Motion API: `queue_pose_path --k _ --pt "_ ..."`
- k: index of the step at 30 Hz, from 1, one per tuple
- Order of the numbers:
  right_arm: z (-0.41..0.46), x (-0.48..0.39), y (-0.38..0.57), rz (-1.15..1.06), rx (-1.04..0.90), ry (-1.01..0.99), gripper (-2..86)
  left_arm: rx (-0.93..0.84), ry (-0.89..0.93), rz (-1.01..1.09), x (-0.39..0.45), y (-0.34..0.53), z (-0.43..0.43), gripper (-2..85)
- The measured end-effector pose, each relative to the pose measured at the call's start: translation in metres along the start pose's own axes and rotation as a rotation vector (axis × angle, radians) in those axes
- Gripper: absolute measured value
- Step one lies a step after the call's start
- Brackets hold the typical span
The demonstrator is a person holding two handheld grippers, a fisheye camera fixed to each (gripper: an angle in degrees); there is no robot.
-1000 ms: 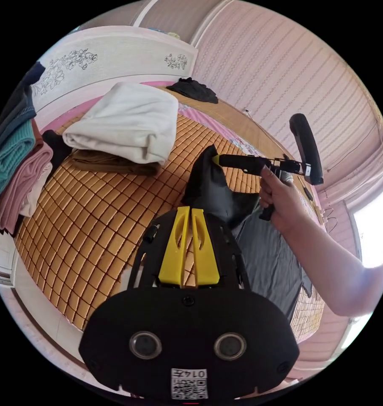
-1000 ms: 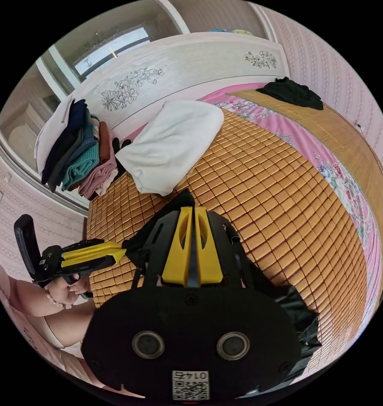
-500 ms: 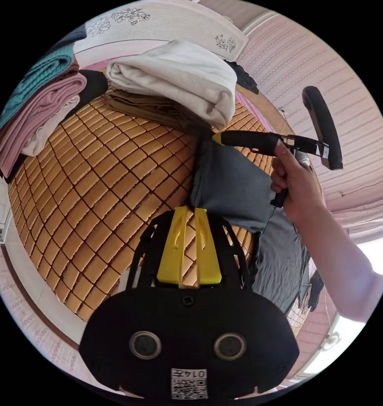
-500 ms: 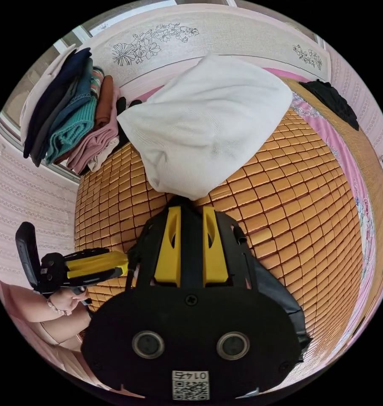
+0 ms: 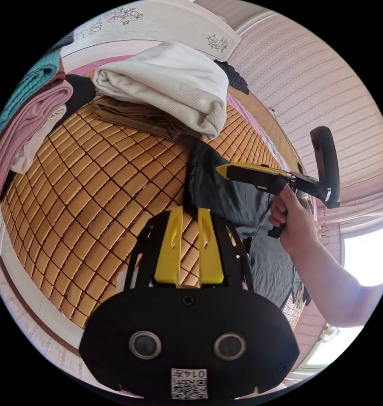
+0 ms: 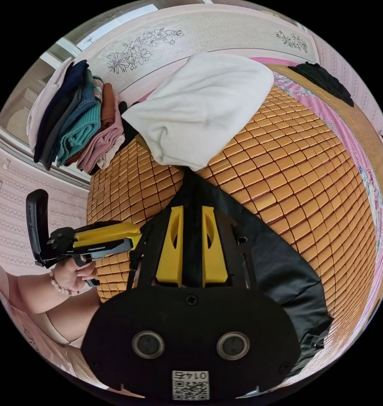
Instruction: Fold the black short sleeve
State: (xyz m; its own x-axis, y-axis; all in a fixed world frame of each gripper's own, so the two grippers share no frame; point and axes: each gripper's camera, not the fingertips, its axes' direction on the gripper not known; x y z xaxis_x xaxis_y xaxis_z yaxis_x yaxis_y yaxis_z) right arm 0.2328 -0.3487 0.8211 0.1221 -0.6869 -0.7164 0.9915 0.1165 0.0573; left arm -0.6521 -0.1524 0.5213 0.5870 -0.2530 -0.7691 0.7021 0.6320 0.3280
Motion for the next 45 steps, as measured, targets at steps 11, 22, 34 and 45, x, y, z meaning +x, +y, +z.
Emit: queue_pose_path --k 11,22,34,45 --pt "-0.007 -0.040 -0.068 0.006 -0.097 0.206 6.5 -0.014 -0.031 -0.002 0.001 0.021 0.039 3.3" --pt "-0.173 0.056 0.002 0.305 0.234 -0.074 0.7 0.032 0.059 0.141 0.043 0.063 0.065 -0.9" --pt "-0.471 0.119 0.309 0.698 0.613 -0.034 0.5 -0.058 0.417 0.871 0.288 0.229 0.104 -0.9" --pt "-0.462 0.138 0.406 0.948 0.360 -0.053 0.4 -0.367 0.267 1.083 0.330 0.381 0.270 0.7"
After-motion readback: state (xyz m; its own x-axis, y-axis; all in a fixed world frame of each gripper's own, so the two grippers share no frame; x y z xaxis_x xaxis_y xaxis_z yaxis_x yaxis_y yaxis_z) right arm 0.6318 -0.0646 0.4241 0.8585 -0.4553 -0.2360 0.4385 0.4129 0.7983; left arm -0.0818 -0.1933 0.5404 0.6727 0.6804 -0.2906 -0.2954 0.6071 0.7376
